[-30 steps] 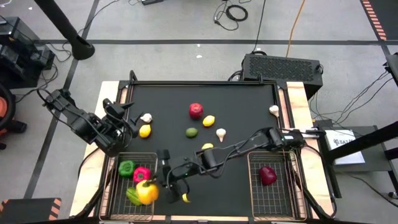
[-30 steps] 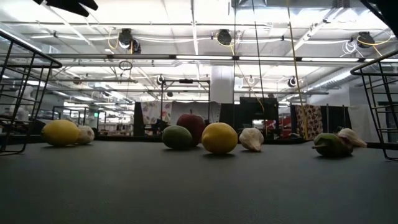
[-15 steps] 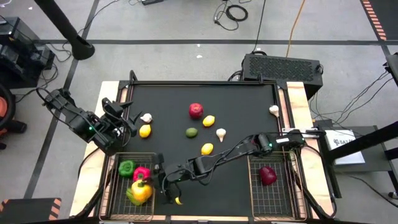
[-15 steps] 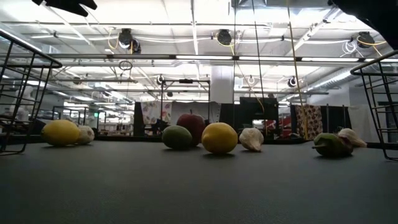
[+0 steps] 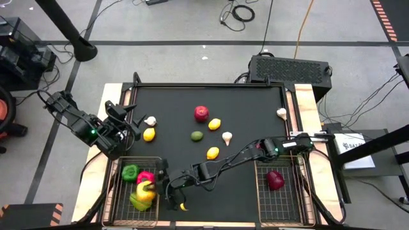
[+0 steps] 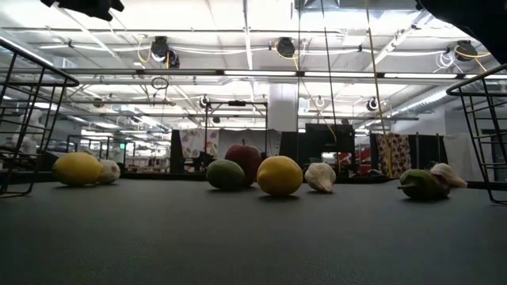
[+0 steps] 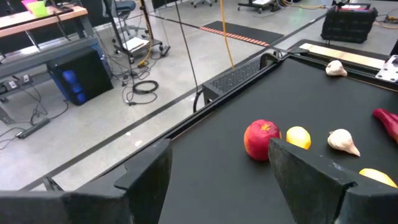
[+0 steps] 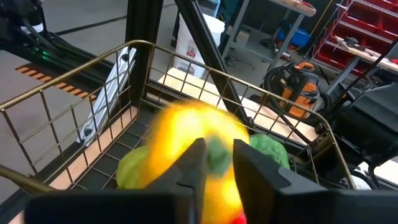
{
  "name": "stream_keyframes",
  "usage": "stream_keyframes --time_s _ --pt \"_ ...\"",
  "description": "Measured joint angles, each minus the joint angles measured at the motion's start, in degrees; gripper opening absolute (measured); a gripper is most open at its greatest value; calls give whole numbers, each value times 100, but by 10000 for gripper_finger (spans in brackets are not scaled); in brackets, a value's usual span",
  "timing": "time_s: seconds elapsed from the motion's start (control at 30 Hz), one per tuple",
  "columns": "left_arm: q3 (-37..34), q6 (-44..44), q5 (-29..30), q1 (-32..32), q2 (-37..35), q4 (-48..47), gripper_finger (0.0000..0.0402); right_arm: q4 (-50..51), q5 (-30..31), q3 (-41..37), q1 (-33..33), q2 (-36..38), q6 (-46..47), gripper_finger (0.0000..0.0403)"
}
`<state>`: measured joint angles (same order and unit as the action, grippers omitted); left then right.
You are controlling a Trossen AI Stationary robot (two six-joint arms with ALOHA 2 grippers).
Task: Sort produce into baskets
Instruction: Put the yellow bell pepper into the left gold wire basket, then put the middle garlic into the left gold wire basket
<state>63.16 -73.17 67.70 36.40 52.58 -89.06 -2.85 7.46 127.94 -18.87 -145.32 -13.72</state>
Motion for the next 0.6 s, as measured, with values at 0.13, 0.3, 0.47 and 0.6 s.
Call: stream_keyframes --time_s 0.13,0.3,0.47,0.6 --pt "0 -1 0 0 0 5 274 -2 0 0 0 0 -29 119" --pt "0 -1 0 0 0 7 274 0 0 0 0 35 -57 166" --pt "0 -2 -53 0 0 3 274 772 34 0 -14 437 -136 190" --pt "-65 -12 -169 0 2 16 274 2105 28 2 -72 936 -104 198"
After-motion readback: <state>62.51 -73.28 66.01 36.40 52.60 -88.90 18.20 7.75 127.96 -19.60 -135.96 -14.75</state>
